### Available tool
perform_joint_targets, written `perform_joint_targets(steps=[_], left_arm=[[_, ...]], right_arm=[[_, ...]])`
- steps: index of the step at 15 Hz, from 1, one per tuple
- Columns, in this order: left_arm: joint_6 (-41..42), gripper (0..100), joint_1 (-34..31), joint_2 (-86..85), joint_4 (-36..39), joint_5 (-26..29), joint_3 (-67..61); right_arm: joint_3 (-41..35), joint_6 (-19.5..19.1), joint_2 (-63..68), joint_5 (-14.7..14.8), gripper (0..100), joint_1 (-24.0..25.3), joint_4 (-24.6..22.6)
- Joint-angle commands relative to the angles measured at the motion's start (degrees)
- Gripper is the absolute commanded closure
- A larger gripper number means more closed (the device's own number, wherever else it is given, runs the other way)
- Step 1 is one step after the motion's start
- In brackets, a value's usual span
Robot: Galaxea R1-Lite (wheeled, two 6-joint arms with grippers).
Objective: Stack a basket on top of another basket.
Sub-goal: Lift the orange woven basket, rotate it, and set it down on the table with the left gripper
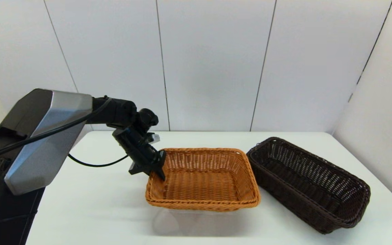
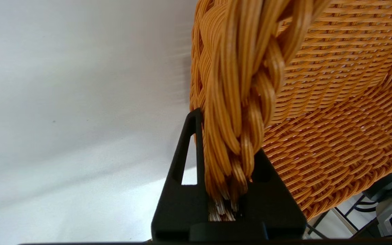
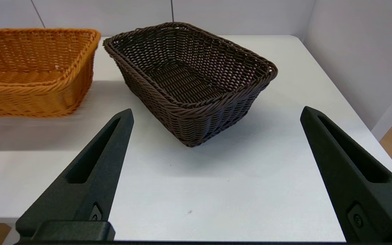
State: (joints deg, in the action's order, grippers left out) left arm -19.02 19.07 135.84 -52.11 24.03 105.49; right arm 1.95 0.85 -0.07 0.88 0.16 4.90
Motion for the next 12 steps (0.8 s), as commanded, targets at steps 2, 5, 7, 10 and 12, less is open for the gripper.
perform_joint_targets(steps=[2, 5, 7, 10, 12], left_arm=[[-0.23, 100, 0.18, 1.97, -0.36, 0.14, 1.04], [-0.23, 100, 0.18, 2.41, -0.36, 0.14, 1.3], [-0.14, 100, 0.18, 2.41, -0.36, 0.23, 1.39], [-0.05, 0, 0.09, 2.41, -0.62, 0.41, 1.57], [0.12, 0, 0.09, 2.32, -1.15, 0.41, 1.74]], right_arm=[[-0.02, 0.03, 0.07, 0.0, 0, 0.02, 0.02], [-0.02, 0.03, 0.07, 0.0, 0, 0.02, 0.02], [-0.02, 0.03, -0.01, 0.0, 0, 0.02, 0.02], [-0.02, 0.03, 0.07, 0.0, 0, 0.02, 0.02], [-0.02, 0.03, -0.01, 0.0, 0, 0.02, 0.02]])
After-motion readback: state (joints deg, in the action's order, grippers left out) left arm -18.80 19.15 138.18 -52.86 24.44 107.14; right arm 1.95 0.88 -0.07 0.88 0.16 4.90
